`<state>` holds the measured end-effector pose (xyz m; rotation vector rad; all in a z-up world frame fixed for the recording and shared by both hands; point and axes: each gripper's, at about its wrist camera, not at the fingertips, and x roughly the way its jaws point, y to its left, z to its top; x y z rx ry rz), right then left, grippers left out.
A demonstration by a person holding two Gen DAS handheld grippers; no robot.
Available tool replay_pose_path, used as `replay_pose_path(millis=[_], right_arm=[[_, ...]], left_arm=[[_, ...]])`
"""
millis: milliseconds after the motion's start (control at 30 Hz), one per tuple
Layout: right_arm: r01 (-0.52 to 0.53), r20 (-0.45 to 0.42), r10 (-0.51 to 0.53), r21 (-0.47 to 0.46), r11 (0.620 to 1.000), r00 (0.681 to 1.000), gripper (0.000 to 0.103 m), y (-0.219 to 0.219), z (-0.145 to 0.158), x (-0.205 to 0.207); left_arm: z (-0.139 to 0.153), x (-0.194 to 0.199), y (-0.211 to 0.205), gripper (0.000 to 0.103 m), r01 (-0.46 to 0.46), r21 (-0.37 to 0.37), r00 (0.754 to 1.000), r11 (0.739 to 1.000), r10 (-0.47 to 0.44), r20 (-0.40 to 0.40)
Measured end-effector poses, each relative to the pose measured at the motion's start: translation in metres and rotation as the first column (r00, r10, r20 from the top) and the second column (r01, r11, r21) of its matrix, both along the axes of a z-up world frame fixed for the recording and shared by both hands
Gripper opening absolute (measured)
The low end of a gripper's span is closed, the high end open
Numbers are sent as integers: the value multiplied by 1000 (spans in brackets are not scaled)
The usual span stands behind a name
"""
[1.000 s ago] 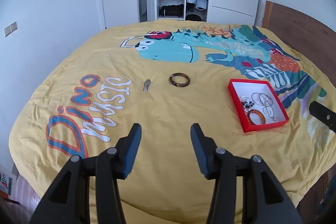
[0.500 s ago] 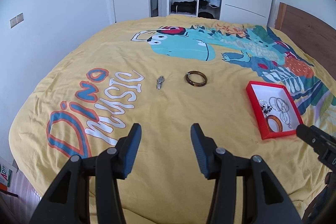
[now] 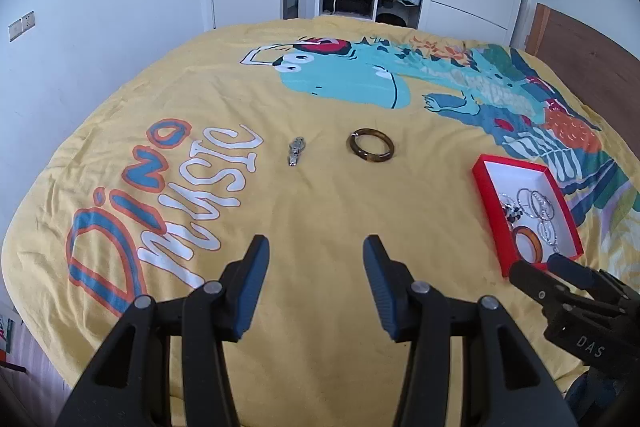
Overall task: Organize jewelry
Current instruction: 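Lift both tools away from the box toward the watch and dark bangle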
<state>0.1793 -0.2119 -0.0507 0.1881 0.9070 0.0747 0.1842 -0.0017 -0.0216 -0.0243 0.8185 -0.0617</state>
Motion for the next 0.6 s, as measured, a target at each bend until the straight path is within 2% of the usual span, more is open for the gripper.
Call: replay_pose_path(millis=[600], right_arm=[[-46, -58, 47, 23, 999, 997, 75, 4, -37, 55]], left_arm=[[-38, 50, -5, 47, -12, 21, 997, 1000, 13, -73]])
